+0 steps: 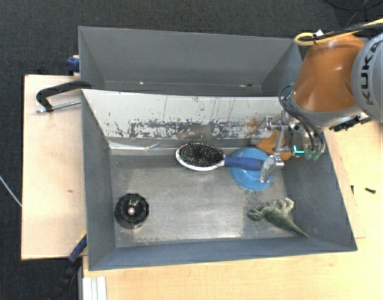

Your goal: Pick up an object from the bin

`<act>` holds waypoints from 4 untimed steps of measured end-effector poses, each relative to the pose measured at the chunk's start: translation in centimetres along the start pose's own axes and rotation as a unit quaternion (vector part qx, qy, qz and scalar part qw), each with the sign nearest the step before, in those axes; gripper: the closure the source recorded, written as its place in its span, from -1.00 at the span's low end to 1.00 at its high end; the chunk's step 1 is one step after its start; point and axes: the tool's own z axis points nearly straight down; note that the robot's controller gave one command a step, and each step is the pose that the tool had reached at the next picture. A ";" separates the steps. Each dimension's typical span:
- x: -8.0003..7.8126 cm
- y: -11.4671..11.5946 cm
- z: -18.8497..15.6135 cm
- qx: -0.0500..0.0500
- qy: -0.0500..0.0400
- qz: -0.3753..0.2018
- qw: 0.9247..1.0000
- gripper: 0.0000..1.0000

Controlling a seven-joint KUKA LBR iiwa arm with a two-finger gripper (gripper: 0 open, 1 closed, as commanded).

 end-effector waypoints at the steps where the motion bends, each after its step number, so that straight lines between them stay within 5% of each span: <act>1: -0.1 2.2 7.8 0.001 -0.012 -0.141 0.990 -1.00; 2: 1.3 8.5 7.9 0.002 -0.009 -0.060 0.998 -1.00; 4: 1.1 8.5 7.7 0.001 -0.005 -0.060 0.998 -1.00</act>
Offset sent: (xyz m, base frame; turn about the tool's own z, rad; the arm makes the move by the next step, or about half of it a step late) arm -0.0054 0.0201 -0.0839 -0.2832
